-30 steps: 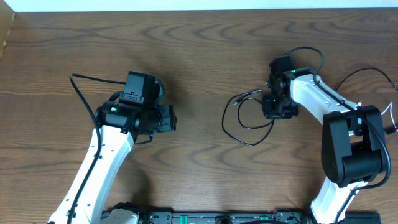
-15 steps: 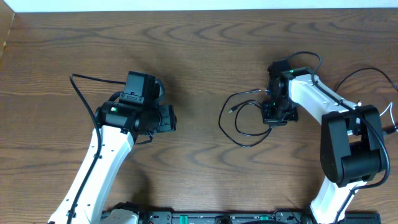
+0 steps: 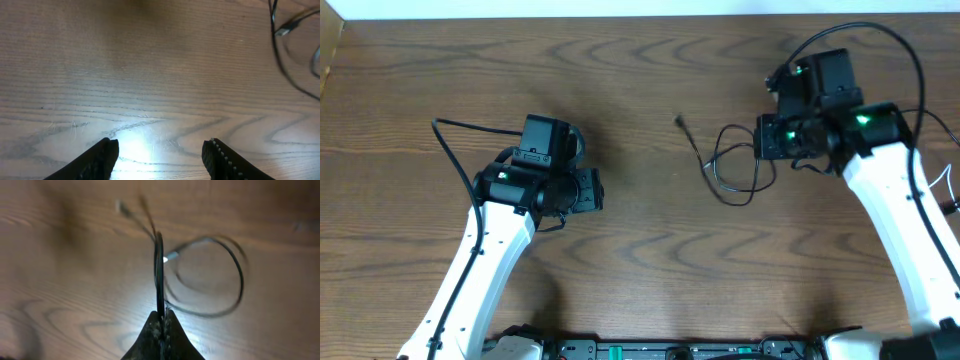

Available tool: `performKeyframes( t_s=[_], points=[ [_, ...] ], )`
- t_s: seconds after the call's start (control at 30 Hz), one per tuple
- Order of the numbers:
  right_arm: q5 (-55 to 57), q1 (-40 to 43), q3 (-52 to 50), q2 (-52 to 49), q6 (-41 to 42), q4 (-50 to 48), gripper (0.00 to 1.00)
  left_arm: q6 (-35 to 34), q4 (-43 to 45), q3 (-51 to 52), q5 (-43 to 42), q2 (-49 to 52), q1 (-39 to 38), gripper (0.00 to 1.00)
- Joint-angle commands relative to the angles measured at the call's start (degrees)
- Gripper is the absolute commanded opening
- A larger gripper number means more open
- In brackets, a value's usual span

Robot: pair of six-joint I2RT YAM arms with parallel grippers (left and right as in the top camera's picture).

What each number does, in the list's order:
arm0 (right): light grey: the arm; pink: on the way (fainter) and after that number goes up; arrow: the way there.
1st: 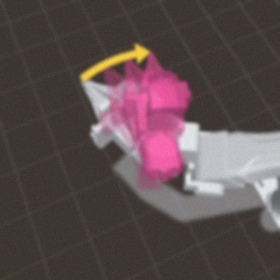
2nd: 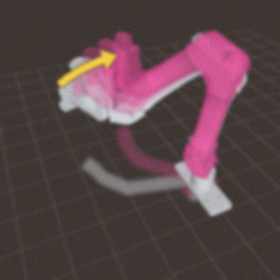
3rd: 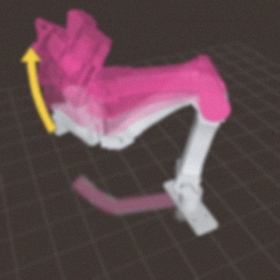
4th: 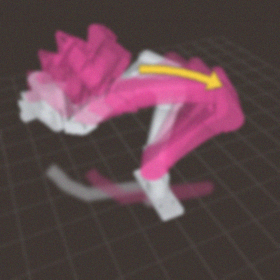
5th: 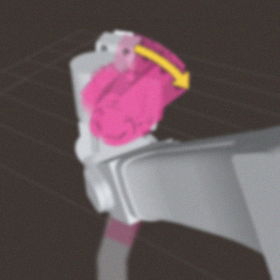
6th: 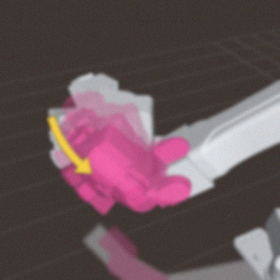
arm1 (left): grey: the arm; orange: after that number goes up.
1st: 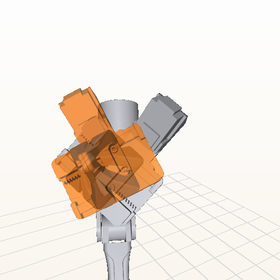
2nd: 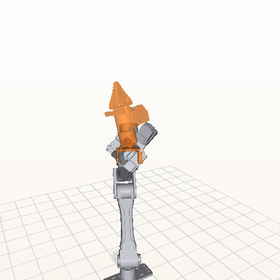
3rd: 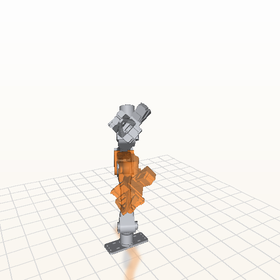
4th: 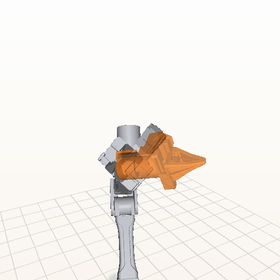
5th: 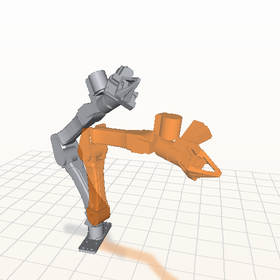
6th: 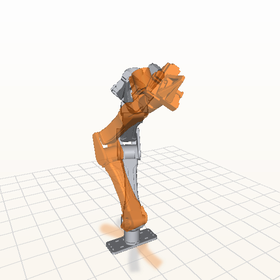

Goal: Untangle cables

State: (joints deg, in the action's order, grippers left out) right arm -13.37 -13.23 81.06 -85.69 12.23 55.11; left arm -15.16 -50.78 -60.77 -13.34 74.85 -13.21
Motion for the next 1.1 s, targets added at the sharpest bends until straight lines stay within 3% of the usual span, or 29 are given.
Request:
performKeyframes(
  t_s=[0.0, 0.27, 0.4, 0.5, 0.57, 0.8, 1.07],
  points=[
    [3.82, 0.68, 0.61, 5.09, -1.60, -3.91, 0.01, 0.33, -0.15, 0.68, 0.55, 0.07, -0.07, 0.59],
    [32.74, 4.72, 0.61, 15.15, 3.34, -9.62, 0.01, 0.31, -0.13, 0.68, 0.55, 0.07, -0.07, 0.59],
    [28.65, 6.01, -0.13, 14.12, 2.84, -6.03, 0.15, 0.31, -0.11, 0.68, 0.55, 0.07, -0.07, 0.59],
    [26.40, 6.03, -1.36, 11.45, 2.27, -2.71, 0.36, 0.31, -0.17, 0.68, 0.52, 0.07, -0.07, 0.59],
    [24.20, 6.03, -1.57, 7.91, 2.27, 0.66, 0.43, 0.31, -0.39, 0.68, 0.52, 0.07, -0.07, 0.59],
    [15.89, 6.03, -1.57, -4.74, 3.28, 4.85, 0.60, 0.31, -0.57, 0.68, 0.55, 0.07, -0.07, 0.59],
    [13.49, 6.01, -1.57, -17.33, 4.44, 2.95, 0.77, 0.31, -0.55, 0.68, 0.55, 0.07, -0.07, 0.59]
  ],
)
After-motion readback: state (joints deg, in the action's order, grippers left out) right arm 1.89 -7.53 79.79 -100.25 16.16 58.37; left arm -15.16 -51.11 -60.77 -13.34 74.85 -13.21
